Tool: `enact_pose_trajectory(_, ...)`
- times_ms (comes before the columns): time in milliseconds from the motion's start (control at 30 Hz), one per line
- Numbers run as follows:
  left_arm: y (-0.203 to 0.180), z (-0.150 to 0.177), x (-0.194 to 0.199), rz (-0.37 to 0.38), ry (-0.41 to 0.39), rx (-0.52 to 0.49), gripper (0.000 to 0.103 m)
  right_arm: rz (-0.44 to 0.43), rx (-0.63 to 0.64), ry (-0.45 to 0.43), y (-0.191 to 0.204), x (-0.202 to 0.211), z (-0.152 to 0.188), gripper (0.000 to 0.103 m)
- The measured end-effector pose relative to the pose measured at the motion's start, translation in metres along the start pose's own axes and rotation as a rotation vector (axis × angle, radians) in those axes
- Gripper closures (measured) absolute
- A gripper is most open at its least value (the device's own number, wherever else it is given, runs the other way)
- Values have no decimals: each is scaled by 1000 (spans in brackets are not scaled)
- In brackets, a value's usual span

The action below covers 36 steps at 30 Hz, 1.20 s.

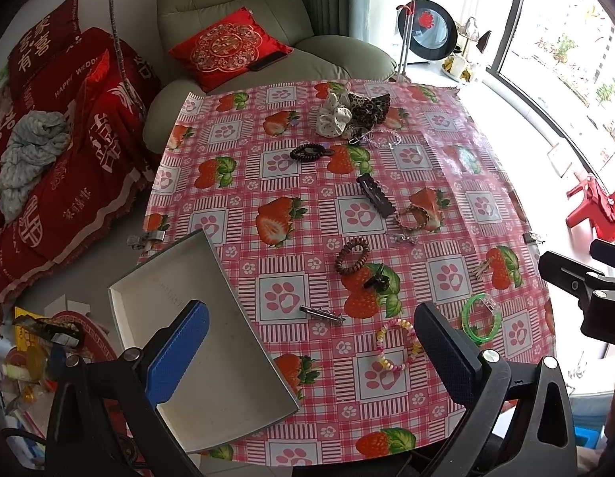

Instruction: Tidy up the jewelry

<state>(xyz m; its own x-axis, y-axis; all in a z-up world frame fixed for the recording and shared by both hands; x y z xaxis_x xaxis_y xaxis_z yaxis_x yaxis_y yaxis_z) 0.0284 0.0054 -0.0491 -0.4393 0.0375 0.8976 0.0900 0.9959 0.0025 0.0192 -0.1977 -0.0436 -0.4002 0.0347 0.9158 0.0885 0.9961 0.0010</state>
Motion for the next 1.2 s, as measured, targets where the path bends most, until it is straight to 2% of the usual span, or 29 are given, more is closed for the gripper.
enact_pose_trajectory(1200,3,2,-3,-1,6,0,0,-4,-3,4,4,-2,1,0)
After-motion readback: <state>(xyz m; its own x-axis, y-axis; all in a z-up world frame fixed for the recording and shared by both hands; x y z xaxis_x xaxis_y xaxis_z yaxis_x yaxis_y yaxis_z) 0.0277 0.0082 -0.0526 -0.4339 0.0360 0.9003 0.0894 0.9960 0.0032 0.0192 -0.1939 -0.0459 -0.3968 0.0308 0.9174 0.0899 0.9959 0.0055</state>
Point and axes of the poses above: each gripper's, at about its wrist camera, not at the fingertips, and x roughly against the way its jaws point, y to its left, z to its underside, the point moved 5 cm from there along -x, roughly the way its jaws point, and after that the axes turned 2 degrees about z, right-handed, at the moved point
